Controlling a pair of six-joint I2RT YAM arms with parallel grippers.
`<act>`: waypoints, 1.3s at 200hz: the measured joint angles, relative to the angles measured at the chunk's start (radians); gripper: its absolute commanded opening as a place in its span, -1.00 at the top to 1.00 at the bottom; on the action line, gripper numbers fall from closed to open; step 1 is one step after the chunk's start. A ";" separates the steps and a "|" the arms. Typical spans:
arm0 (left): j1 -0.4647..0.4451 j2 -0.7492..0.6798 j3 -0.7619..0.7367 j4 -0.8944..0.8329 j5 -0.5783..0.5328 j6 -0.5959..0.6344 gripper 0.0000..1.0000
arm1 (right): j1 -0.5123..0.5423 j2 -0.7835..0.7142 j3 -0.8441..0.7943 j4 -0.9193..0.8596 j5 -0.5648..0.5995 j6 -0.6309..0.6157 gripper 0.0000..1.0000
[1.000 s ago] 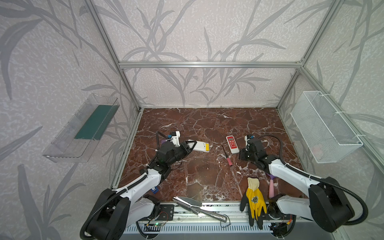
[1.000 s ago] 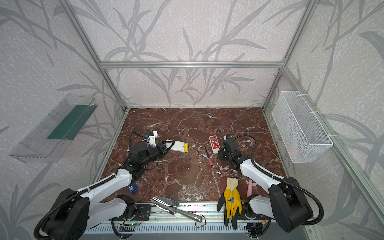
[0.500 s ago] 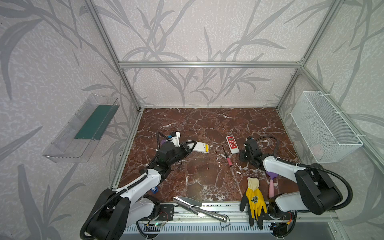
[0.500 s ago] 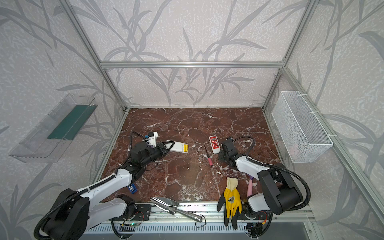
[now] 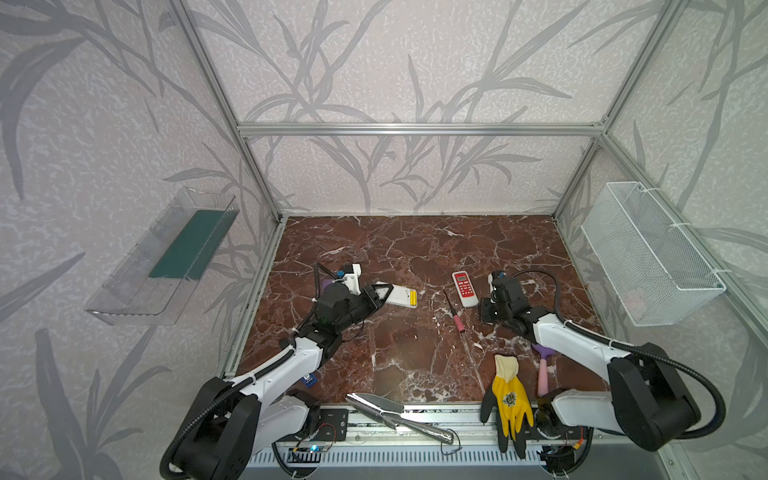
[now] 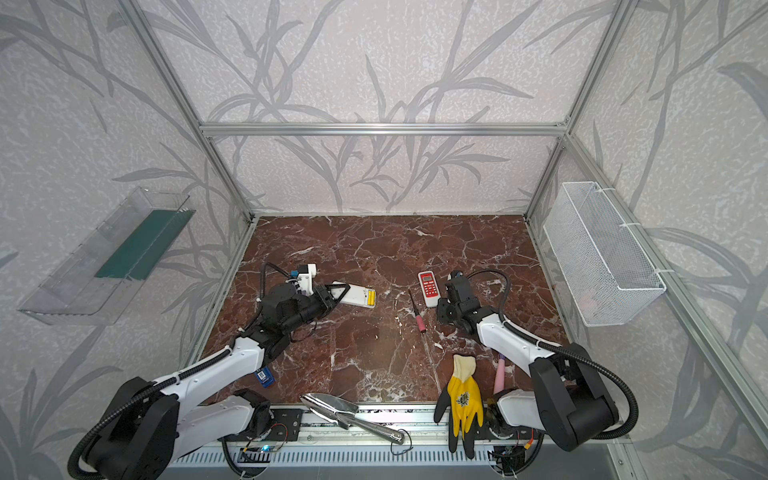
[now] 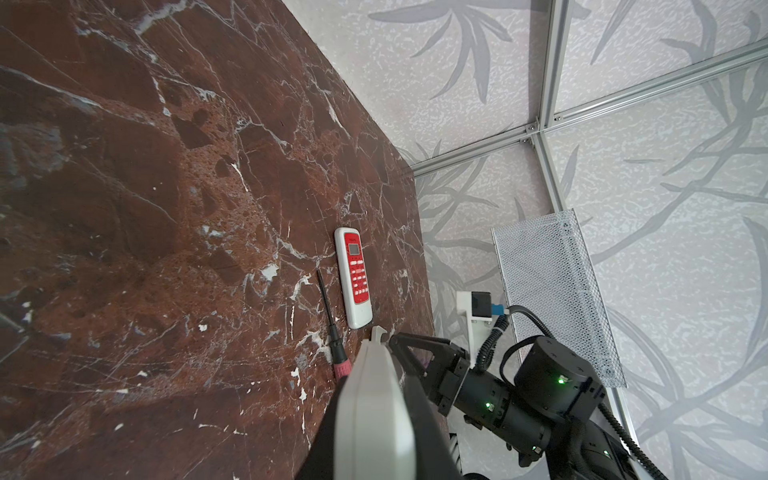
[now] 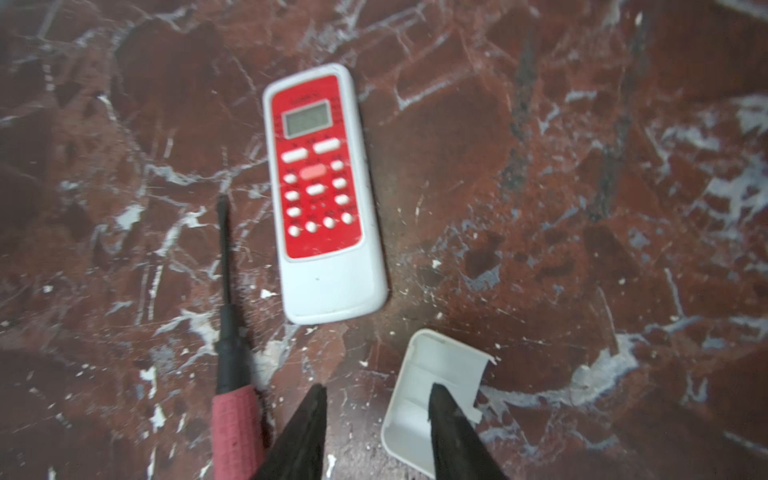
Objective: Unload the batteries from the remote control
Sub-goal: 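Lower the white battery cover onto the table and open the right gripper, then reach the right gripper to the white remote in the left gripper and grasp it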
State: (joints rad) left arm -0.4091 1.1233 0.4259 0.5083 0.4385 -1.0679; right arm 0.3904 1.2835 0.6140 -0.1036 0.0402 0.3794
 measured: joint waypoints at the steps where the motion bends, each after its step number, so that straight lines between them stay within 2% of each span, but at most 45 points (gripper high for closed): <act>1: 0.000 0.000 0.000 -0.001 0.001 0.001 1.00 | 0.000 -0.003 0.002 0.000 -0.002 -0.005 0.08; 20: 0.000 0.000 0.002 -0.028 0.016 0.027 1.00 | 0.001 -0.064 0.050 -0.017 -0.082 -0.102 -0.05; 46: 0.000 0.000 0.005 -0.049 0.048 0.066 1.00 | 0.022 -0.109 0.114 -0.021 -0.207 -0.245 -0.13; 97: 0.000 0.000 0.013 -0.074 0.139 0.147 1.00 | 0.199 -0.087 0.152 0.002 -0.404 -0.588 -0.36; 125: 0.000 0.000 0.017 -0.083 0.188 0.184 1.00 | 0.289 -0.006 0.223 -0.003 -0.452 -0.726 -0.41; 165: 0.000 -0.007 0.020 -0.083 0.217 0.210 1.00 | 0.376 0.124 0.366 0.001 -0.459 -0.796 -0.47; 224: 0.000 -0.010 0.020 -0.083 0.217 0.219 1.00 | 0.439 0.266 0.441 0.006 -0.440 -0.789 -0.58; 260: 0.000 -0.023 0.020 -0.082 0.214 0.219 1.00 | 0.463 0.306 0.451 0.023 -0.378 -0.771 -0.48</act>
State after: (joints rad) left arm -0.4088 1.1007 0.4461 0.4263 0.6529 -0.8494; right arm 0.8536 1.5898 1.0649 -0.0811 -0.3378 -0.3912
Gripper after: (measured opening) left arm 0.174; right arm 0.765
